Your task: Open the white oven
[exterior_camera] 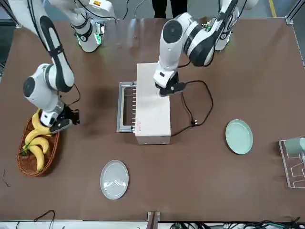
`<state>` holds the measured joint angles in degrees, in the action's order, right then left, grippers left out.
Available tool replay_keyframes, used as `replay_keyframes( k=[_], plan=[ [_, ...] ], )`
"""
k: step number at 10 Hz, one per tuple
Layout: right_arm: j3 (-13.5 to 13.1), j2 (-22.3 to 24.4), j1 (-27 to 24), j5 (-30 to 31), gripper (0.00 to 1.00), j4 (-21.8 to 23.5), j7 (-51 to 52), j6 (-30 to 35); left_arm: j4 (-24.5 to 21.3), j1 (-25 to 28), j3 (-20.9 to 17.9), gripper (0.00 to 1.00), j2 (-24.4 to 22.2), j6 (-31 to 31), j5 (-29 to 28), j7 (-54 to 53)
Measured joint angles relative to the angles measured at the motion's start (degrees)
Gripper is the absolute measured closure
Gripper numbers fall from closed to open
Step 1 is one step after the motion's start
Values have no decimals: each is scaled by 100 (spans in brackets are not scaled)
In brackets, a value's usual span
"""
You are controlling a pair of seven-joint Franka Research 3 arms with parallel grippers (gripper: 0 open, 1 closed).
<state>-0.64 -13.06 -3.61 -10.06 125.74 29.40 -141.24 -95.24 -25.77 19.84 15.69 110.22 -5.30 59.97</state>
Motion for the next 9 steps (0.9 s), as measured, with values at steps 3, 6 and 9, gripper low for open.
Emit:
replay_keyframes(
  k=[3, 6, 9],
  plan=[
    [-10, 202, -372, 221, 17, -1676, -317, 1991, 680, 834, -23, 44, -222, -993, -11, -825],
    [14, 392, -280, 693, 0, -3234, -1618, 3853, 851, 1670, -32, 2, -558, -1705, -10, -2099],
    [24, 663, 24, 950, 0, -4147, -2679, 5380, 871, 2648, -77, 0, -1119, -2152, 323, -3519]
  ],
)
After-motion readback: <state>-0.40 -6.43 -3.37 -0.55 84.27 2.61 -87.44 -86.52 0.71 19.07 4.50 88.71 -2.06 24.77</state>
